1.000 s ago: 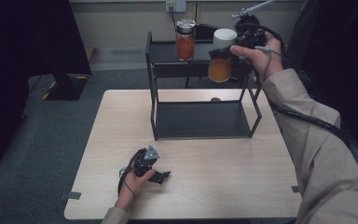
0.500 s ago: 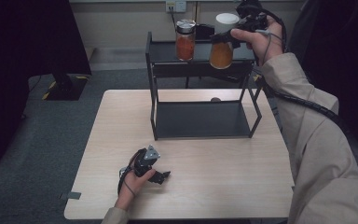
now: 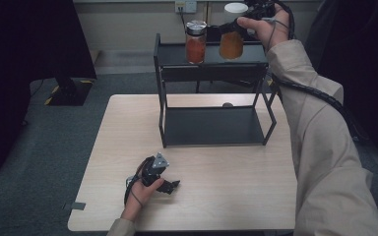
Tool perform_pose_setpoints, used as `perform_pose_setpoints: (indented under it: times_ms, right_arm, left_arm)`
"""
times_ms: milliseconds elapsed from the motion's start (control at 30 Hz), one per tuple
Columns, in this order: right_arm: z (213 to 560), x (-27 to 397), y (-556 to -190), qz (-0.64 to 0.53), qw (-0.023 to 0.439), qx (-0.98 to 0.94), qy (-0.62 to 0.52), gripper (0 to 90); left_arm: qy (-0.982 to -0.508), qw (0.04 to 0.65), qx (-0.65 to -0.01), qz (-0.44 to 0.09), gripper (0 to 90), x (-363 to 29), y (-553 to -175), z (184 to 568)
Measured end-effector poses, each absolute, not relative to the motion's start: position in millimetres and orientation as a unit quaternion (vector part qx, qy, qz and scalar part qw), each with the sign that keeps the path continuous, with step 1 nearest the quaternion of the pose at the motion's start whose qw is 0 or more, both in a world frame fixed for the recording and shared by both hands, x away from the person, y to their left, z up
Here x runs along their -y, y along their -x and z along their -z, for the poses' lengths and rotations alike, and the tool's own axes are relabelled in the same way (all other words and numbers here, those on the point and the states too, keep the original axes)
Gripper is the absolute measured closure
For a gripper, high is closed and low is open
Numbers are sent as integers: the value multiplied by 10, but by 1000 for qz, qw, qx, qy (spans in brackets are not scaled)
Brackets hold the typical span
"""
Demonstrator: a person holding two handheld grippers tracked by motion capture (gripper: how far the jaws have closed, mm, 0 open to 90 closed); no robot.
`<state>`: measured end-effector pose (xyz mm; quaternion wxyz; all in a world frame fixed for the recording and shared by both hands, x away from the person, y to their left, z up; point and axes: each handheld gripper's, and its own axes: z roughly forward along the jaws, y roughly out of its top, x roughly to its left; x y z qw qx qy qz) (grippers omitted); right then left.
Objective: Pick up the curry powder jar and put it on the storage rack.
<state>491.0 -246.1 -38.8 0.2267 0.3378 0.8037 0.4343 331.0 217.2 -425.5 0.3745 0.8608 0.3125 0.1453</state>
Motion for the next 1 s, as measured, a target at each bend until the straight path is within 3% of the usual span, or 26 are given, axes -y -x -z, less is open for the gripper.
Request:
perform_pose_setpoints:
  times_ms: [367,1000]
  right_arm:
    - [480,2353,-5162,-434,226,-798,-352,353]
    - [602,2322,-5263,-437,219,-793,-363,353]
  left_arm:
    - [-861,375,-313,-145,0,-2172,-3310,4255]
    - [-861,374,-313,-145,0,-2172,-3309,4255]
